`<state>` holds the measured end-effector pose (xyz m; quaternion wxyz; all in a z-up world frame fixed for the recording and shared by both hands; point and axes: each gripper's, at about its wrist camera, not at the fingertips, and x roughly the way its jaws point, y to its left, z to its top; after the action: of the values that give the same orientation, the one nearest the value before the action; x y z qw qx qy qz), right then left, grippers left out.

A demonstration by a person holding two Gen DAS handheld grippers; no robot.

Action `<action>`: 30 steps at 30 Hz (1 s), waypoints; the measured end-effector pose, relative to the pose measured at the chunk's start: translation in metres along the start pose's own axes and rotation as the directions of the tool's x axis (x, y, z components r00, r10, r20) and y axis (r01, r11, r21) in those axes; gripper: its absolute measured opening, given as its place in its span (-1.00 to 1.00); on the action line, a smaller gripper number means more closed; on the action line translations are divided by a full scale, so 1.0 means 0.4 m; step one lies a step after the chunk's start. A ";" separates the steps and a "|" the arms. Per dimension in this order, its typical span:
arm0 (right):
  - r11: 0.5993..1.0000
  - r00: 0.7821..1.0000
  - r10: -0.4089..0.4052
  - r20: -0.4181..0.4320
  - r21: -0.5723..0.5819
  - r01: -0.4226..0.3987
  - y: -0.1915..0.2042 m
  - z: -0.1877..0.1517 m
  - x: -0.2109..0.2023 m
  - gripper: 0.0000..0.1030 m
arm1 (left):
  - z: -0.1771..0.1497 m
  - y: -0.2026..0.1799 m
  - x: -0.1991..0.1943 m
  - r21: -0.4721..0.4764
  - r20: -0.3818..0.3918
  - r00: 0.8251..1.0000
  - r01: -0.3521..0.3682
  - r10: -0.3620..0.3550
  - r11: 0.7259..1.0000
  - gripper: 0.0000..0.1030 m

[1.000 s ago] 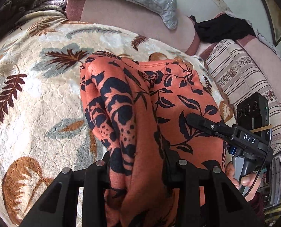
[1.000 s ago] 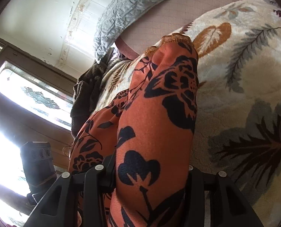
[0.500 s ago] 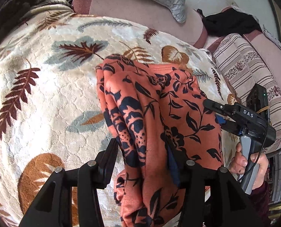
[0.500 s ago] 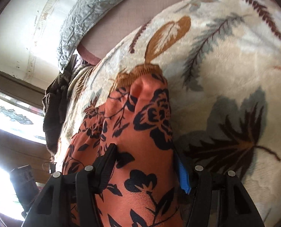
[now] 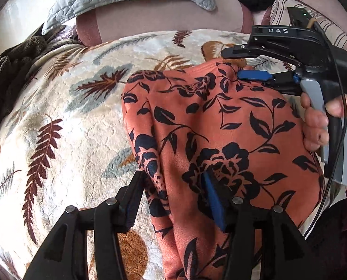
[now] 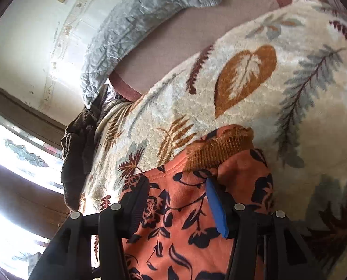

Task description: Fold small clothes

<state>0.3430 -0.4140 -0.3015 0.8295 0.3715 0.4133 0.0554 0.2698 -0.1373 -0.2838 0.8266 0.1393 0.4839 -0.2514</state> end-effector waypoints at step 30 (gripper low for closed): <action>0.981 0.993 -0.115 -0.035 -0.158 0.108 0.020 -0.335 -0.205 -0.05 | -0.100 0.026 -0.070 -0.112 0.053 0.987 -0.145 0.151 0.983 0.66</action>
<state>0.1939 -0.3646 -0.2947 0.8485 0.2803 0.4462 0.0491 0.2348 -0.1017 -0.2792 0.8637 0.1225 0.4595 -0.1671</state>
